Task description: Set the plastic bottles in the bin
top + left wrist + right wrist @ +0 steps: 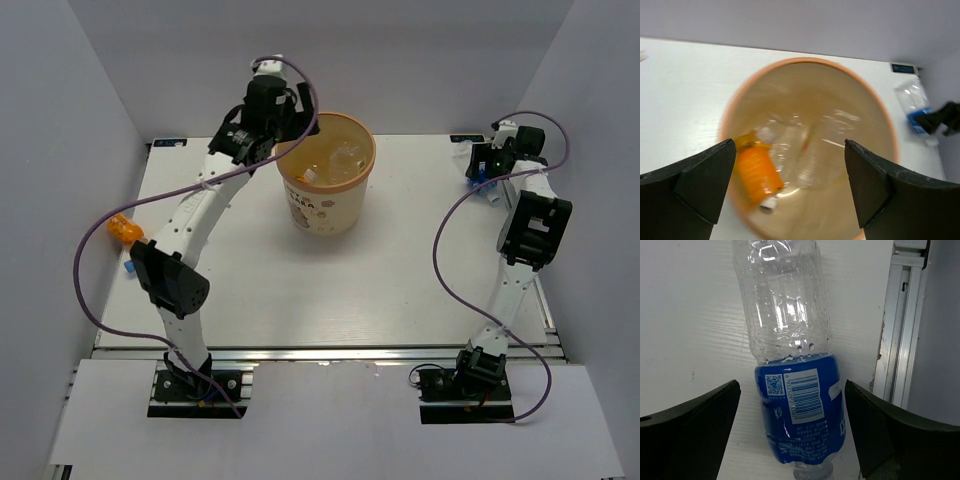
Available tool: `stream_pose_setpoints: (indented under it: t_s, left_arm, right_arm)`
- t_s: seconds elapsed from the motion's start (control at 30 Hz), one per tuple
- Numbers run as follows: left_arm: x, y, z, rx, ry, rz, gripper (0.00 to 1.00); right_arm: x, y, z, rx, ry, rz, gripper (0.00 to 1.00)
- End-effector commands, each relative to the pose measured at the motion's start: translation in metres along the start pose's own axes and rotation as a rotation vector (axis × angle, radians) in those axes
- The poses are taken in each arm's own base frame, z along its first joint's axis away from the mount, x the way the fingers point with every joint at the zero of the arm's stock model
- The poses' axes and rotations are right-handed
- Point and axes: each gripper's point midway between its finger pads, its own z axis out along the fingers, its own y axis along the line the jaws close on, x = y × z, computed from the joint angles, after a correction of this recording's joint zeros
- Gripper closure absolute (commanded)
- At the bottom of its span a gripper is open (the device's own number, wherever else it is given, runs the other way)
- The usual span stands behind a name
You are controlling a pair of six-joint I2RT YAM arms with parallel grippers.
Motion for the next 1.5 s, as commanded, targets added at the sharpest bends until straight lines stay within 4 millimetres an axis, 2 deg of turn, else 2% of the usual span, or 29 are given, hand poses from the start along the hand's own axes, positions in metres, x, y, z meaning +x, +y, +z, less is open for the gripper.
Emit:
stream_pose_setpoints:
  t_s: [0.0, 0.07, 0.1, 0.17, 0.2, 0.27, 0.3, 0.33, 0.43, 0.53, 0.57, 0.63, 0.67, 0.73, 0.77, 0.83, 0.87, 0.9, 0.93, 0.97, 1.0, 1.13, 1.17, 1.23, 1.27, 1.3, 1.37, 1.43, 1.47]
  left_arm:
    - [-0.031, 0.085, -0.024, -0.182, -0.059, -0.134, 0.02]
    - [-0.027, 0.115, -0.029, -0.237, -0.051, -0.205, 0.02]
    - [-0.009, 0.147, -0.026, -0.323, -0.022, -0.224, 0.02]
    - [-0.001, 0.172, -0.036, -0.395, -0.032, -0.29, 0.02]
    - [0.023, 0.195, -0.036, -0.445, 0.011, -0.316, 0.02]
    - [0.036, 0.206, -0.044, -0.445, 0.03, -0.378, 0.02]
    - [0.055, 0.22, -0.046, -0.479, 0.064, -0.399, 0.02]
    - [0.06, 0.226, -0.05, -0.494, 0.07, -0.414, 0.02]
    - [0.074, 0.243, -0.068, -0.562, 0.084, -0.428, 0.02]
    - [0.085, 0.254, -0.085, -0.638, 0.097, -0.425, 0.02]
    - [0.088, 0.256, -0.089, -0.656, 0.098, -0.436, 0.02]
    - [0.094, 0.261, -0.099, -0.689, 0.101, -0.432, 0.02]
    - [0.102, 0.265, -0.102, -0.715, 0.111, -0.435, 0.02]
    - [0.105, 0.27, -0.112, -0.743, 0.096, -0.439, 0.02]
    - [0.112, 0.275, -0.114, -0.762, 0.09, -0.443, 0.02]
    - [0.112, 0.274, -0.12, -0.752, 0.069, -0.448, 0.02]
    - [0.114, 0.274, -0.121, -0.751, 0.069, -0.453, 0.02]
    - [0.12, 0.276, -0.123, -0.761, 0.077, -0.453, 0.02]
    - [0.12, 0.276, -0.125, -0.762, 0.075, -0.456, 0.02]
    - [0.123, 0.277, -0.126, -0.769, 0.081, -0.459, 0.02]
    - [0.125, 0.279, -0.129, -0.776, 0.082, -0.459, 0.02]
    - [0.135, 0.279, -0.132, -0.776, 0.11, -0.454, 0.02]
    - [0.135, 0.278, -0.133, -0.77, 0.113, -0.449, 0.02]
    - [0.141, 0.28, -0.137, -0.786, 0.131, -0.44, 0.02]
    - [0.142, 0.282, -0.139, -0.795, 0.133, -0.439, 0.02]
    - [0.143, 0.282, -0.144, -0.804, 0.132, -0.437, 0.02]
    - [0.145, 0.286, -0.148, -0.821, 0.13, -0.434, 0.02]
    - [0.148, 0.288, -0.151, -0.832, 0.146, -0.438, 0.02]
    - [0.149, 0.29, -0.152, -0.838, 0.149, -0.44, 0.02]
  right_arm:
    - [-0.013, -0.015, 0.005, 0.039, -0.038, -0.041, 0.11]
    - [-0.004, -0.012, 0.01, 0.017, -0.019, -0.038, 0.11]
    - [-0.002, -0.008, 0.012, -0.007, -0.018, -0.039, 0.11]
    - [0.009, -0.004, 0.015, -0.028, 0.001, -0.029, 0.11]
    - [0.01, -0.002, 0.015, -0.035, 0.003, -0.026, 0.16]
    - [0.007, 0.0, 0.012, -0.039, 0.001, -0.011, 0.28]
    - [0.003, 0.004, 0.01, -0.056, -0.01, -0.004, 0.39]
    - [-0.002, 0.007, 0.006, -0.068, -0.02, 0.005, 0.45]
    - [-0.033, 0.022, -0.017, -0.119, -0.083, 0.004, 0.62]
    - [-0.078, 0.042, -0.056, -0.154, -0.166, -0.018, 0.68]
    - [-0.104, 0.054, -0.083, -0.166, -0.215, -0.03, 0.69]
    - [-0.131, 0.083, -0.112, -0.237, -0.275, -0.05, 0.68]
    - [-0.155, 0.101, -0.144, -0.26, -0.334, -0.069, 0.68]
    - [-0.174, 0.143, -0.169, -0.309, -0.376, -0.113, 0.66]
    - [-0.194, 0.178, -0.196, -0.309, -0.426, -0.174, 0.64]
    - [-0.2, 0.218, -0.213, -0.319, -0.452, -0.231, 0.62]
    - [-0.209, 0.24, -0.236, -0.33, -0.495, -0.271, 0.62]
    - [-0.209, 0.29, -0.244, -0.404, -0.51, -0.314, 0.61]
    - [-0.21, 0.313, -0.259, -0.442, -0.544, -0.343, 0.6]
    - [-0.208, 0.351, -0.268, -0.516, -0.567, -0.371, 0.6]
    - [-0.212, 0.369, -0.278, -0.551, -0.615, -0.369, 0.63]
    - [-0.211, 0.439, -0.294, -0.715, -0.666, -0.343, 0.63]
    - [-0.208, 0.46, -0.292, -0.765, -0.671, -0.342, 0.62]
    - [-0.203, 0.483, -0.286, -0.824, -0.662, -0.346, 0.62]
    - [-0.195, 0.493, -0.268, -0.833, -0.632, -0.353, 0.62]
    - [-0.198, 0.505, -0.266, -0.828, -0.633, -0.359, 0.6]
    - [-0.184, 0.514, -0.237, -0.814, -0.562, -0.362, 0.6]
    - [-0.181, 0.521, -0.229, -0.821, -0.528, -0.362, 0.54]
    - [-0.173, 0.524, -0.217, -0.825, -0.497, -0.36, 0.52]
